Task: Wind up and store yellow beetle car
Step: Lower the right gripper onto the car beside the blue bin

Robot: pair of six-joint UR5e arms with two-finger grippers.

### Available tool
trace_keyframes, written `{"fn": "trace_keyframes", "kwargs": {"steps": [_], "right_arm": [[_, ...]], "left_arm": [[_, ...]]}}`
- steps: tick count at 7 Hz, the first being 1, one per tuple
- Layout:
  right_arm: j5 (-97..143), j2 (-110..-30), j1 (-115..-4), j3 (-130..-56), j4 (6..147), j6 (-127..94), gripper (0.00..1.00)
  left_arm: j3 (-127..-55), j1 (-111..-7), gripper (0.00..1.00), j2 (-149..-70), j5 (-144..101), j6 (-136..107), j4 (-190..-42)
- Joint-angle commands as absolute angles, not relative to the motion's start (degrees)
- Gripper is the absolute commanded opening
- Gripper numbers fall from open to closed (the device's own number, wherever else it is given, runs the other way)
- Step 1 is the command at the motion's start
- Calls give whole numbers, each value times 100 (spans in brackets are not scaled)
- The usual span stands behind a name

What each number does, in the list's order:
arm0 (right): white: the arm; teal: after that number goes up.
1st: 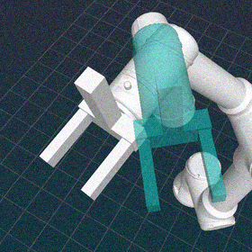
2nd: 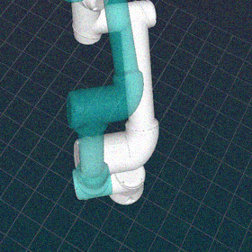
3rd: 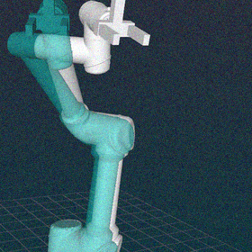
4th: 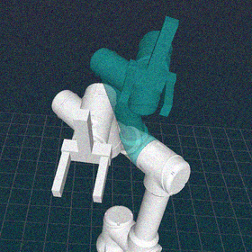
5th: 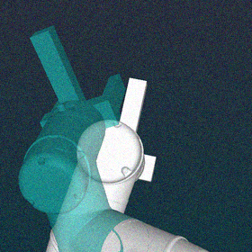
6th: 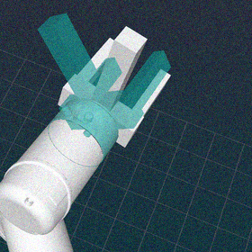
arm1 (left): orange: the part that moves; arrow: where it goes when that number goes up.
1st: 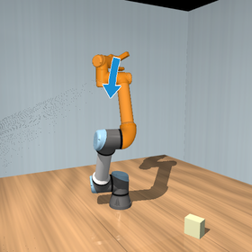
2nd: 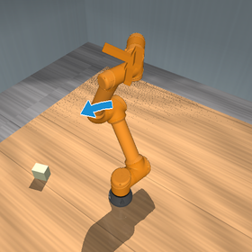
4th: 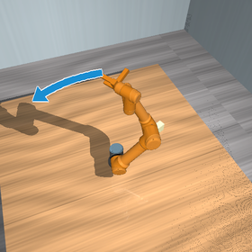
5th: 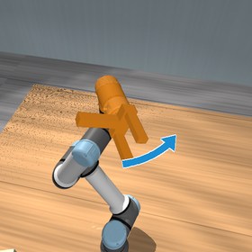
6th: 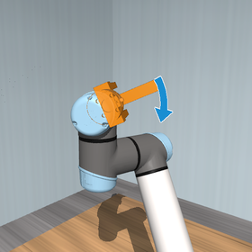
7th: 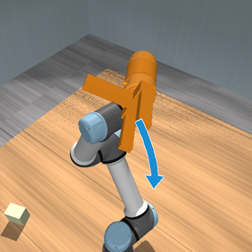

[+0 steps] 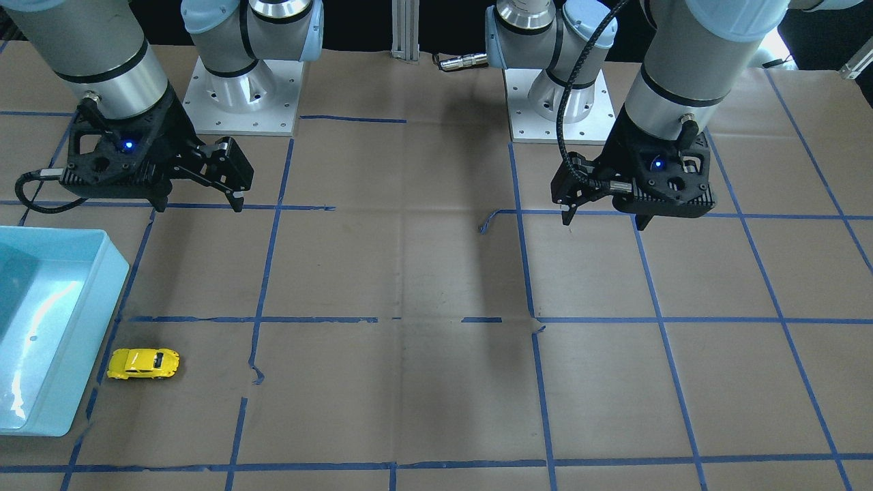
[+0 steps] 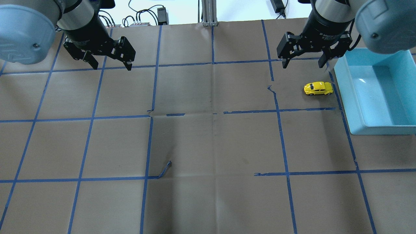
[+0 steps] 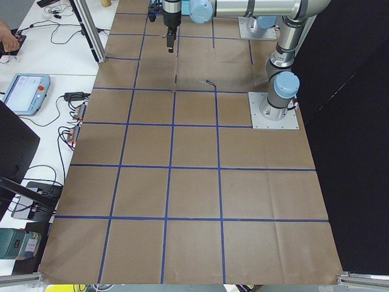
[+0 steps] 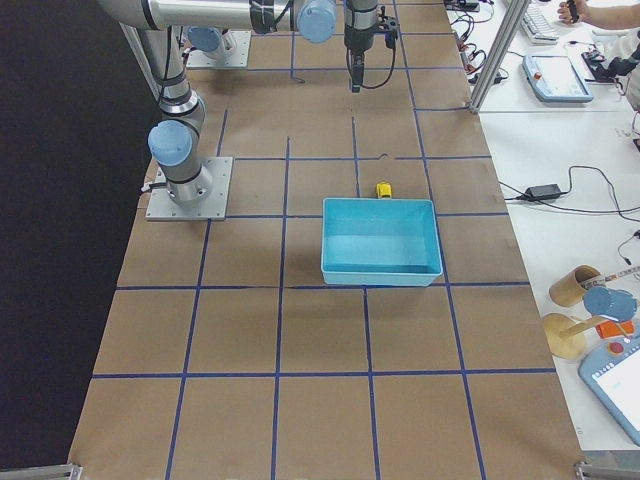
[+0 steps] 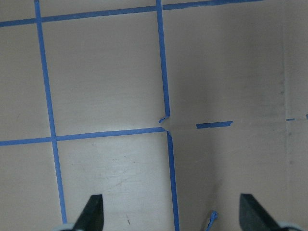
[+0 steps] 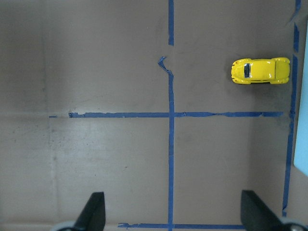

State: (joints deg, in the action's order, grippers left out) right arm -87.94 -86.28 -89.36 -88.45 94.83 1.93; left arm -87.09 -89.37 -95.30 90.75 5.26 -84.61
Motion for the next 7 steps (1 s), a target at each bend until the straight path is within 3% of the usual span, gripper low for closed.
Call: {"fn": "trace_keyframes", "kwargs": {"steps": [1, 7], "right_arm": [[-8807, -8509, -8869, -8842, 9728, 1269, 100], [-8322, -7823, -7533, -9113, 10071, 7791, 100]], "left_arm": [[-8815, -8956, 100, -9405, 9035, 553, -8464], [-8807, -8991, 100, -9413, 9009, 606, -8464]]}}
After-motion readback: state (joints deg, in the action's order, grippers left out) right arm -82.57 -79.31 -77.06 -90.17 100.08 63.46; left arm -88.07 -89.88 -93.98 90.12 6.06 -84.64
